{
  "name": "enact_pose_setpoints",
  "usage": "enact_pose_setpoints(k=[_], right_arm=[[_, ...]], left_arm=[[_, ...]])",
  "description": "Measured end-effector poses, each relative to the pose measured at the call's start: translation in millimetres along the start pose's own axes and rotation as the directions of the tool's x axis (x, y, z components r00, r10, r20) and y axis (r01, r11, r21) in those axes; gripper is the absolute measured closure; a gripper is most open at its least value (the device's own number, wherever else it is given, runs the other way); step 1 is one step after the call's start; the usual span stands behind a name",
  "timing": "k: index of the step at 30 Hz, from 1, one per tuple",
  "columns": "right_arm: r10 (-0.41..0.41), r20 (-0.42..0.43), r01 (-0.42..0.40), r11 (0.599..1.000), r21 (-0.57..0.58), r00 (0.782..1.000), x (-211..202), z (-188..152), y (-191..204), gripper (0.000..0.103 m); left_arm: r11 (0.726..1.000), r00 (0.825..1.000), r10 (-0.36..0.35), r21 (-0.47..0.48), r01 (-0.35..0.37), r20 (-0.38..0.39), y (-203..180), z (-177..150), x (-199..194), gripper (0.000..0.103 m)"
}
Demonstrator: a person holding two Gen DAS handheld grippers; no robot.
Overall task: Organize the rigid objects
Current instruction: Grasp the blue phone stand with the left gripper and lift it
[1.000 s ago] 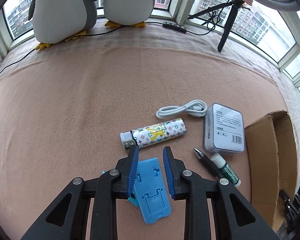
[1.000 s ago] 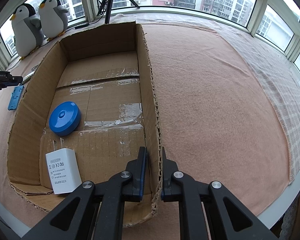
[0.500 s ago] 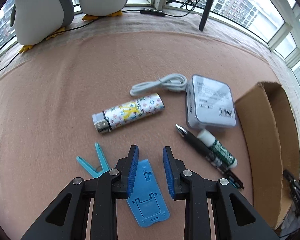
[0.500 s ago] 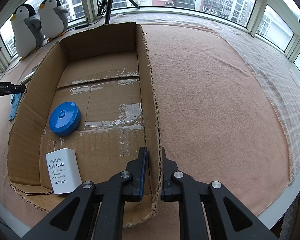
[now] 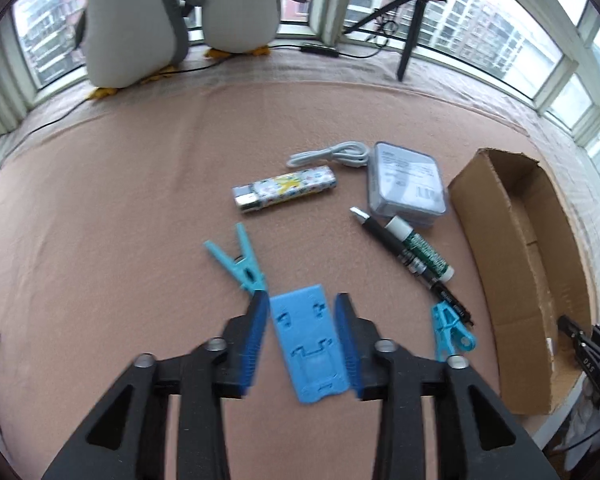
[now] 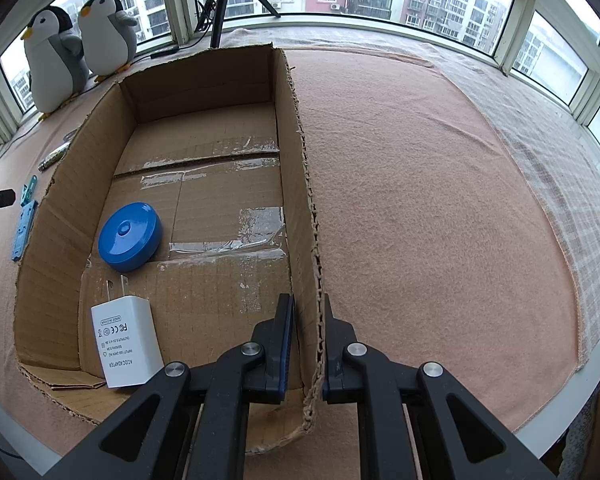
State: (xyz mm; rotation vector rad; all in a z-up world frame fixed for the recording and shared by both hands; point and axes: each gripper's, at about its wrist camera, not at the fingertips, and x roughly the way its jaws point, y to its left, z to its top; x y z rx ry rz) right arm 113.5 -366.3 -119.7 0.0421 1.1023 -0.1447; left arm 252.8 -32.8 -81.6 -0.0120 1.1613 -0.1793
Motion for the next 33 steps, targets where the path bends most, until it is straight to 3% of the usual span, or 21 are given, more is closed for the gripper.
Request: enact_pose_setpoints(k=[1,2,7,17,24,28,33], right_arm=[[0.000,0.001,0.000,1.000,-0.001,1.000,0.0,-0.1,-0.1,0.092],[0.000,0.002,0.000,1.000,-0.001,1.000,-0.2,-0.1,0.2,0.092],[0.001,0.002,-0.001,1.000,-0.002,1.000,-0.6,-0.4,0.8,0.092],[0.009,0.007,-0.009,1.000,-0.006,1.000,-2.2,-1.8,2.8,0.091],[0.009,0.007,-0.009,1.000,-0.007,1.000,-2.3,-1.6,3.0,0.091],[0.010,0.008,-0.010,1.000,-0.007,1.000,-2.2,-1.8,2.9,0.091],[0.010,0.007,-0.010,1.000,-0.007,1.000,-2.2,-1.8,2.8,0.091]], left_arm=[[1.000,1.000,0.006,-0.008,-0.006,0.007,0.0,-3.5,-4.1,0.042],[1.000,1.000,0.010,-0.013,-0.009,0.017,0.1,-6.7,-8.9,0.040],[0.998,1.000,0.021,-0.054,-0.020,0.006,-3.6,-11.3,-9.4,0.040],[0.990,0.997,0.010,-0.138,-0.021,-0.075,-7.5,-18.8,27.8,0.040],[0.991,0.996,0.043,-0.125,-0.053,-0.082,-14.5,-17.0,38.9,0.048],[0.992,0.995,0.059,-0.108,-0.068,-0.081,-16.3,-12.6,40.5,0.064],[0.993,0.996,0.050,-0.099,-0.057,-0.073,-14.1,-12.6,40.0,0.064]])
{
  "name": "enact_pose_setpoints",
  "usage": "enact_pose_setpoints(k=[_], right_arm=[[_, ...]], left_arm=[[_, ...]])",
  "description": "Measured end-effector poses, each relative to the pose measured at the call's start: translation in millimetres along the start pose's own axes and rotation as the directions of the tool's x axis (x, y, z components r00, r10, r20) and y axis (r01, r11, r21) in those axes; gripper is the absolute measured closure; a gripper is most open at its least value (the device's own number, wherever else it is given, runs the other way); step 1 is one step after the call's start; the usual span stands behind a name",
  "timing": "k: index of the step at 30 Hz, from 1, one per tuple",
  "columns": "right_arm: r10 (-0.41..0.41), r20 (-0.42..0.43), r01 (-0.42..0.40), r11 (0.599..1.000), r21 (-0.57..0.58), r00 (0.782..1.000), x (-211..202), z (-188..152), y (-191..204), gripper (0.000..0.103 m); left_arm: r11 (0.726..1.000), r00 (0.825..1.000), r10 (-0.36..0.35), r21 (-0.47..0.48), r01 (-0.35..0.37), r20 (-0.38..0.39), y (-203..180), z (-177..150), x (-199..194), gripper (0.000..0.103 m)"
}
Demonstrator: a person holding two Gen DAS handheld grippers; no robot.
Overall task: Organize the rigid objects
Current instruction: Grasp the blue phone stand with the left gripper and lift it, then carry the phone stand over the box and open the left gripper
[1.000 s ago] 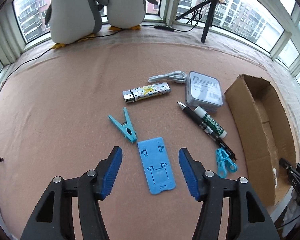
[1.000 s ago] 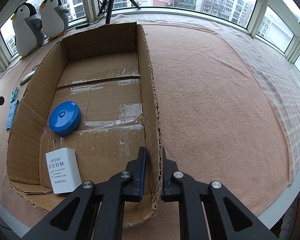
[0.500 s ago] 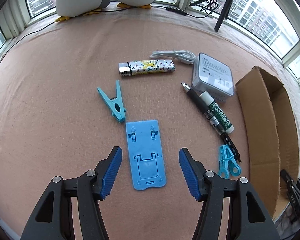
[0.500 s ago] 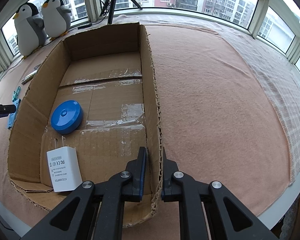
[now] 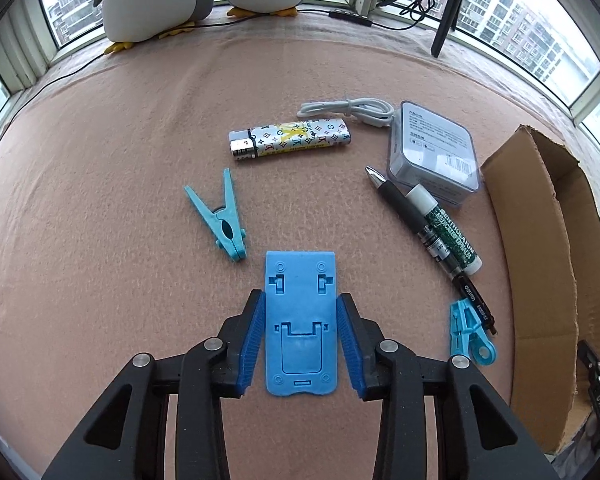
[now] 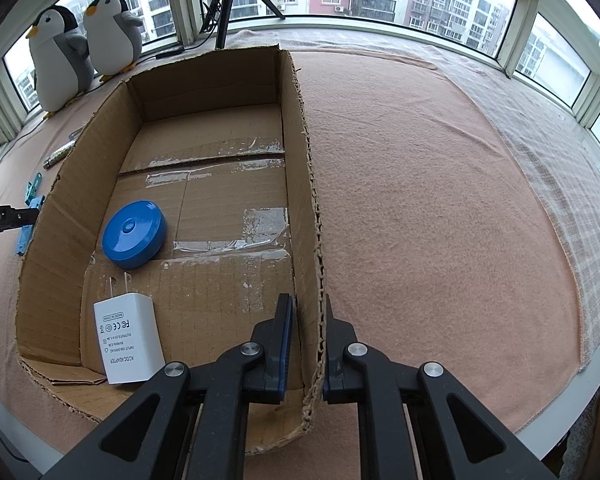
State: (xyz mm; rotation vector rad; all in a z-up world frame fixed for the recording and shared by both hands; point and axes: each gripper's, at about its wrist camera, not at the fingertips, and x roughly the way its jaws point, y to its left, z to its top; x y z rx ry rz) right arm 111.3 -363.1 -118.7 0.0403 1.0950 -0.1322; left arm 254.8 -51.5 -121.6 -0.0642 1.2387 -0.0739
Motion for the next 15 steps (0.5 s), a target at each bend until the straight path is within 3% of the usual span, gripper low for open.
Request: enact_pose_setpoints(k=[7,15], right_arm=[[0.000,0.000,0.000,1.000,0.000,1.000,0.0,-0.1,-0.1,0.091],[0.000,0.000,0.000,1.000,0.001,1.000,0.1,-0.2,-0.1,0.091]], left_arm=[[0.999,0.999,-0.032,0.018,0.032,0.006,-1.6,-3.6,-8.3,0.064],[0.990,0.992,-0.108,0.096,0.102,0.058,-31.9,-1.2,-47.9,0.064]])
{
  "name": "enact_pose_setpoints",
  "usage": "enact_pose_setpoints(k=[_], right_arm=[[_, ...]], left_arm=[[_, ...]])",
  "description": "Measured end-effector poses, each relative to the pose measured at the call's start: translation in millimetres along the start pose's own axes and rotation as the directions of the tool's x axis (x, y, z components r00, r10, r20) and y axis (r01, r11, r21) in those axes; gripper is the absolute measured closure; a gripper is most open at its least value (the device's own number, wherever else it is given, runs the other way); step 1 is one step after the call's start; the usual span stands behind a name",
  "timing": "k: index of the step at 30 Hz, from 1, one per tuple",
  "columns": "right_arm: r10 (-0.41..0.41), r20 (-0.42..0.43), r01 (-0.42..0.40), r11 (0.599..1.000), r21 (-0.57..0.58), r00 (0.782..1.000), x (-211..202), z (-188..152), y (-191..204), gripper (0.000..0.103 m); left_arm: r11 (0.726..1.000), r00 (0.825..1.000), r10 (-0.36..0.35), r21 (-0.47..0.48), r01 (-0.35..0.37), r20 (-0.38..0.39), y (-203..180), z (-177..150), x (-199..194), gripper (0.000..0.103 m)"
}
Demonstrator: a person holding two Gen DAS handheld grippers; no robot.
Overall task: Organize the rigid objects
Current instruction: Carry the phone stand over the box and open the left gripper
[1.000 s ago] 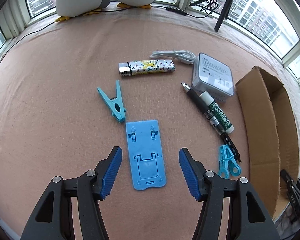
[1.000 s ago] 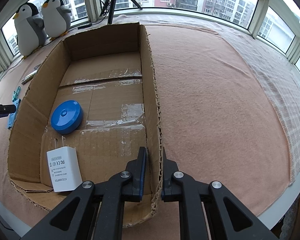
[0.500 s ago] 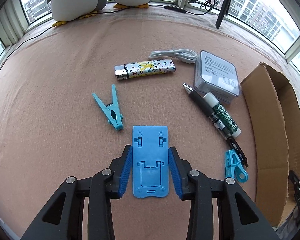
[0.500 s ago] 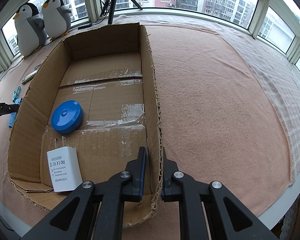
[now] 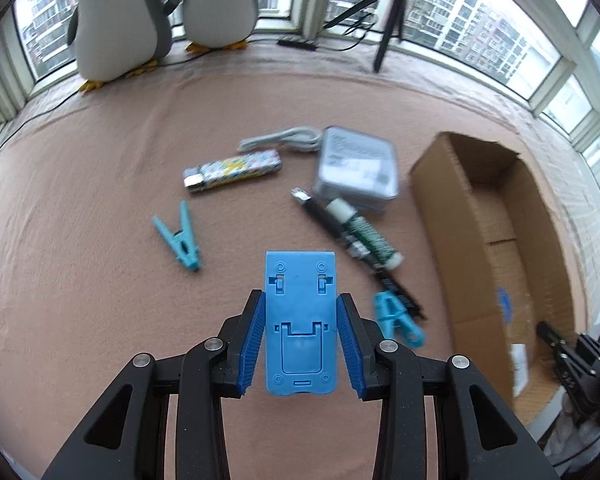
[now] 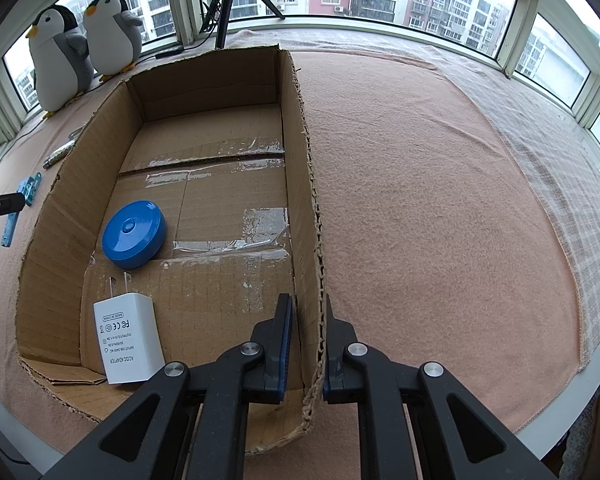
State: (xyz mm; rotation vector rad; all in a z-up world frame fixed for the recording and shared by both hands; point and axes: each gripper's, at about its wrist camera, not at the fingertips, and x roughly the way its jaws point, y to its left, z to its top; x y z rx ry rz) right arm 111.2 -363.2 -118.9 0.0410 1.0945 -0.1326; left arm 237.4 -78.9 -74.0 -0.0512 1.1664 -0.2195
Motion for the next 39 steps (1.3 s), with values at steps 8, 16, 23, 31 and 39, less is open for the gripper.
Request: enact_pose_setpoints(k=[8,16,23,31,39], right_arm=[[0.000,0.000,0.000,1.000,0.000,1.000,0.1,-0.1,-0.1,0.091],[0.000,0.000,0.000,1.000,-0.001,1.000,0.1,0.1,0.0,0.091],[0.000,0.000,0.000,1.000,0.000,1.000,0.1,0.0,0.1,0.091],[0.000,0.001,0.000,1.000,0.000,1.000,0.1,-0.2,0.2,0.091],[-0.001,0.000,0.001,1.000,-0.001,1.000,-1.1,0.8,0.0,0.091]], left_arm=[[0.987,0.992,-0.124,0.104,0.120,0.030,-74.8,4.4,-26.0,0.064],[0.965,0.982,-0.191,0.183,0.188,-0.002,-154.2,0.2,-12.9,0.064],[0.956,0.980,-0.192,0.219,0.197,-0.047,-193.2,-10.9,11.3,0.064],[0.952,0.979,-0.196,0.228,0.206,-0.062,-198.6,-13.1,18.6,0.063],[0.953,0.980,-0.190,0.231,0.198,-0.056,-195.3,-13.6,13.5,0.055]])
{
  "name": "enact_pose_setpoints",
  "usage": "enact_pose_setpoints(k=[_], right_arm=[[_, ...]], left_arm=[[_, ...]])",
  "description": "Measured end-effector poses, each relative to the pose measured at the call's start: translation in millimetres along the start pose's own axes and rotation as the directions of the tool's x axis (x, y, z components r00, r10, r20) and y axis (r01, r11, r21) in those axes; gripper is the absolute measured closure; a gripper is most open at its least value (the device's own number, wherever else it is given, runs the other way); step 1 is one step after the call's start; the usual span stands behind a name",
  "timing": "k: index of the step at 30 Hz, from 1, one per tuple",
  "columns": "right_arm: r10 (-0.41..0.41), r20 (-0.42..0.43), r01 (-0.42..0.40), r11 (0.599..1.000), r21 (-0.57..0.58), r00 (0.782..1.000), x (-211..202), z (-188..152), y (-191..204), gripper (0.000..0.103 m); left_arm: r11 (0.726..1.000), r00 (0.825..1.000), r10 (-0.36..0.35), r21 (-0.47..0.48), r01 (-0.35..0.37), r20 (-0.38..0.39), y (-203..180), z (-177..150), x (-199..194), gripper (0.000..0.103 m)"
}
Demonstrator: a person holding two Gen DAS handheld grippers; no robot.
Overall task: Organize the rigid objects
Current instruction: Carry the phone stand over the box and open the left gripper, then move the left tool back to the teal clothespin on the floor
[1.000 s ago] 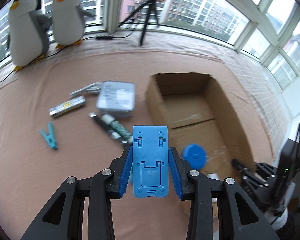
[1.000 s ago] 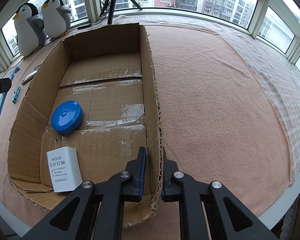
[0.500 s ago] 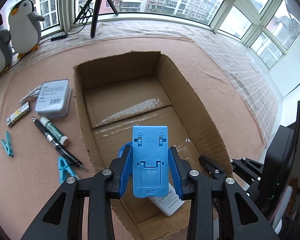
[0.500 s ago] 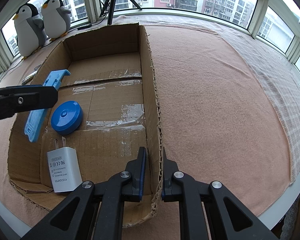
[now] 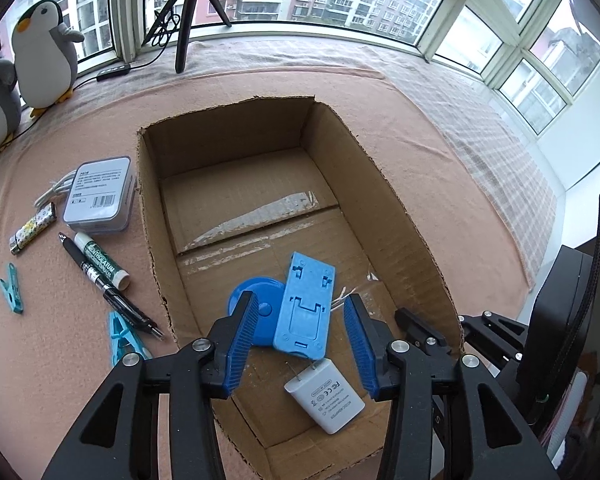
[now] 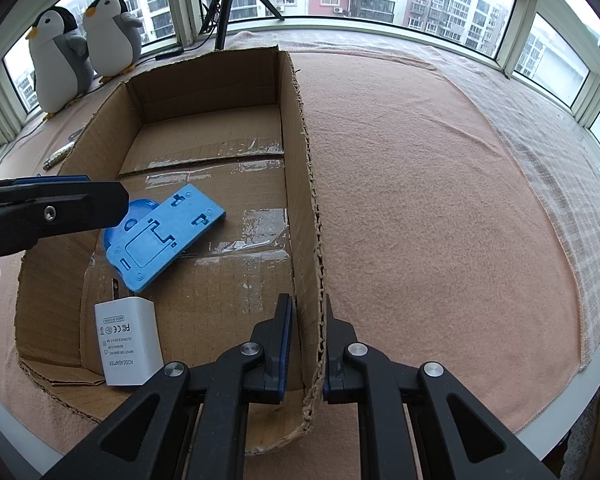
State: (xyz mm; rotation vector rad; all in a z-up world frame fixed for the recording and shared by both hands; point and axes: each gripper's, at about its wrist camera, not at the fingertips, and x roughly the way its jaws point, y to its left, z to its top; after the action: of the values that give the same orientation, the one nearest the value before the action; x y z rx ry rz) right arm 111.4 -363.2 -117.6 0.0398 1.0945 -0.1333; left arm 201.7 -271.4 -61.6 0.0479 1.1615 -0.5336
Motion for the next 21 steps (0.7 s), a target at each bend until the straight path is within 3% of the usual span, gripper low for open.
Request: enact_pose_setpoints(k=[10,21], right_arm=[[0.000,0.000,0.000,1.000,0.000,1.000,0.0,-0.1,0.2,0.091],[-0.007,-0.003,0.007,1.000,-0.007,1.000,-1.0,2.4,0.1,0.091]], left_arm=[[0.997,0.996,0.073,0.000,-0.073,0.047,20.2,-4.5,-22.7,0.055],[0.976,0.981,0.187,-0.129,-0.178,0.058,109.3,-11.5,-48.5,0.055]])
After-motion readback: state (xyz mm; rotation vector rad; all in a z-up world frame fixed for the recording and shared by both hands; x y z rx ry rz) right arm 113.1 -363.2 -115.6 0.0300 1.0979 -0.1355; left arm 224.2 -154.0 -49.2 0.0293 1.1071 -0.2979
